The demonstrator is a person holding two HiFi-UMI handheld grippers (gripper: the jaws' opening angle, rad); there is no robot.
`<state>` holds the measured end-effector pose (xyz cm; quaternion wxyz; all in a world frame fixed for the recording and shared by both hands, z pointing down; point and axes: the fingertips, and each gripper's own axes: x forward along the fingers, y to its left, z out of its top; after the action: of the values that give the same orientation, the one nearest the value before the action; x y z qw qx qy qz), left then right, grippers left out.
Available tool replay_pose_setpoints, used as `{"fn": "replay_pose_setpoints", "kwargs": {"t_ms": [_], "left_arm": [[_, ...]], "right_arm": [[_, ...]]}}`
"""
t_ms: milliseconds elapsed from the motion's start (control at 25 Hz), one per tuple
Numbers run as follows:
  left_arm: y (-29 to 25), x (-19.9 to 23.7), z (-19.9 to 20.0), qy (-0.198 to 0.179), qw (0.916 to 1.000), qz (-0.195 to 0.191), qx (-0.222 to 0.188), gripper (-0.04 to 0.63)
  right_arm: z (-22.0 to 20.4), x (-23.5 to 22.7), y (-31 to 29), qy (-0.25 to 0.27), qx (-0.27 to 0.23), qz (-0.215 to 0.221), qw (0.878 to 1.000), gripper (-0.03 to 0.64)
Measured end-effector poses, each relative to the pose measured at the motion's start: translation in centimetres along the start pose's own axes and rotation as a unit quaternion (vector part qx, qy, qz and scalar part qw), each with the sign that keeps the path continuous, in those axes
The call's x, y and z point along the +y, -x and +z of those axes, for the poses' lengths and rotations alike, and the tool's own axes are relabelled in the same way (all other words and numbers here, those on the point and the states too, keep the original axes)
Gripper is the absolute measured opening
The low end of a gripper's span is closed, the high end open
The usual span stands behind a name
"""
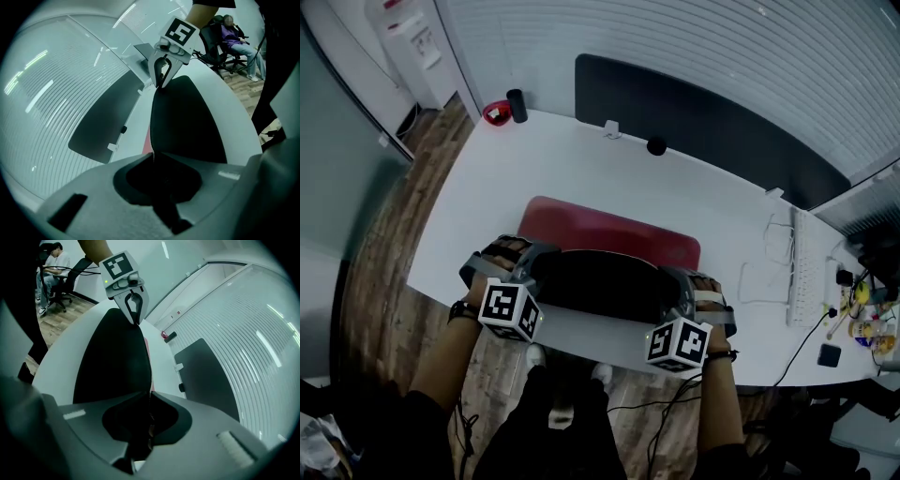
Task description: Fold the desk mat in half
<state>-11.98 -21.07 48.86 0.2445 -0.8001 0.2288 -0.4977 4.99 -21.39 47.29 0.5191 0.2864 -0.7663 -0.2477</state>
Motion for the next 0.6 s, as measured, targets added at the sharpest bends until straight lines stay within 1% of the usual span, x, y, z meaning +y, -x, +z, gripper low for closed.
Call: {"fn": "replay_pose_setpoints", "kwargs": {"t_ms": [120, 280, 400, 600], "left_arm": [[-1.5, 1.1, -0.2, -0.018, 0.9998, -0.008, 0.002, 0.025], [-3.7, 2.4, -0.4, -0.030, 0.9992, -0.024, 0.007, 0.025], [-5.5, 3.1, -0.9, -0.032, 0.9990, -0.029, 0.011, 0.025], [-8.5, 3.9, -1.7, -0.033, 0.9985, -0.039, 0.021, 0.024]], "right_arm": [[-0.6, -0.7, -1.3, 0.002, 0.006, 0.002, 1.000, 0.035], [-1.5, -1.5, -3.1, 0.006, 0.012, 0.006, 1.000, 0.035], [-2.1, -1.9, -4.7, 0.014, 0.018, 0.012, 1.000, 0.035], [-3.2, -2.6, -7.4, 0.012, 0.030, 0.028, 0.999, 0.037]]}}
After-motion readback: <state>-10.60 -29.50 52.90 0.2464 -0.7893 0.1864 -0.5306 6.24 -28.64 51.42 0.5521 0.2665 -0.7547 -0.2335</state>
